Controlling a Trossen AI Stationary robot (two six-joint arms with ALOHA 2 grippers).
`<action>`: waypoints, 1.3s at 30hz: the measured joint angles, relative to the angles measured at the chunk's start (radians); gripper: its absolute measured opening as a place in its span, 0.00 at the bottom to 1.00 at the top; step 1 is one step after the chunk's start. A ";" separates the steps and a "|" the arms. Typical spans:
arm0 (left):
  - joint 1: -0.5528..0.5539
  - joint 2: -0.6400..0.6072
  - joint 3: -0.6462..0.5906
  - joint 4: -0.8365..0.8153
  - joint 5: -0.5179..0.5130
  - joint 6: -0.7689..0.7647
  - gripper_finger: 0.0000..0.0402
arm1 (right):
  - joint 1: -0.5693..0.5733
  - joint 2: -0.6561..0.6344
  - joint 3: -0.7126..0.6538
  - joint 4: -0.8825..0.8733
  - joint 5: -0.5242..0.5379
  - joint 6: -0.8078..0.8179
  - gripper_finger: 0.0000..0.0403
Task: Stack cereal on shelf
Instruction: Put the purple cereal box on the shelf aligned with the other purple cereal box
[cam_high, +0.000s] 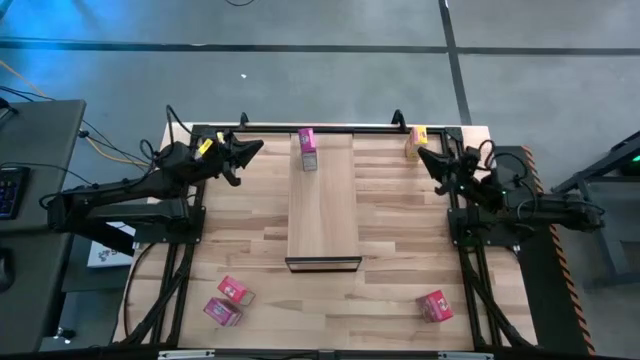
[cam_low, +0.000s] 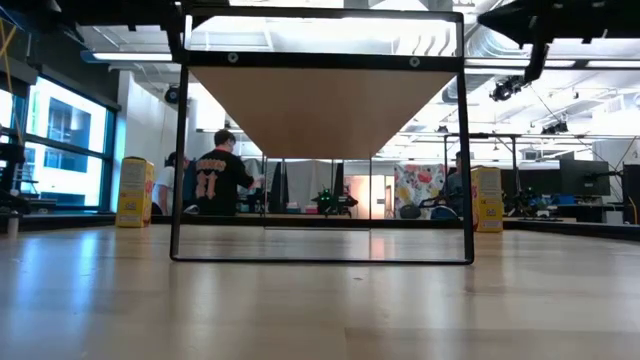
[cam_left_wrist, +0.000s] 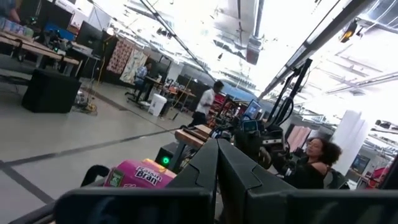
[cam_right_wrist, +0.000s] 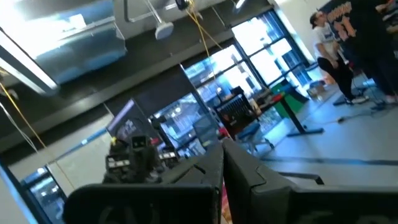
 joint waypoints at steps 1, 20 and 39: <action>0.000 -0.006 0.000 -0.005 0.000 -0.001 0.00 | 0.000 0.020 0.007 -0.001 0.000 0.000 0.00; 0.000 -0.028 0.132 -0.321 0.085 0.059 0.49 | -0.001 0.265 0.268 -0.162 0.254 0.054 0.50; -0.001 -0.132 0.174 -0.428 0.180 0.085 0.71 | -0.001 0.284 0.381 -0.518 0.386 0.263 0.88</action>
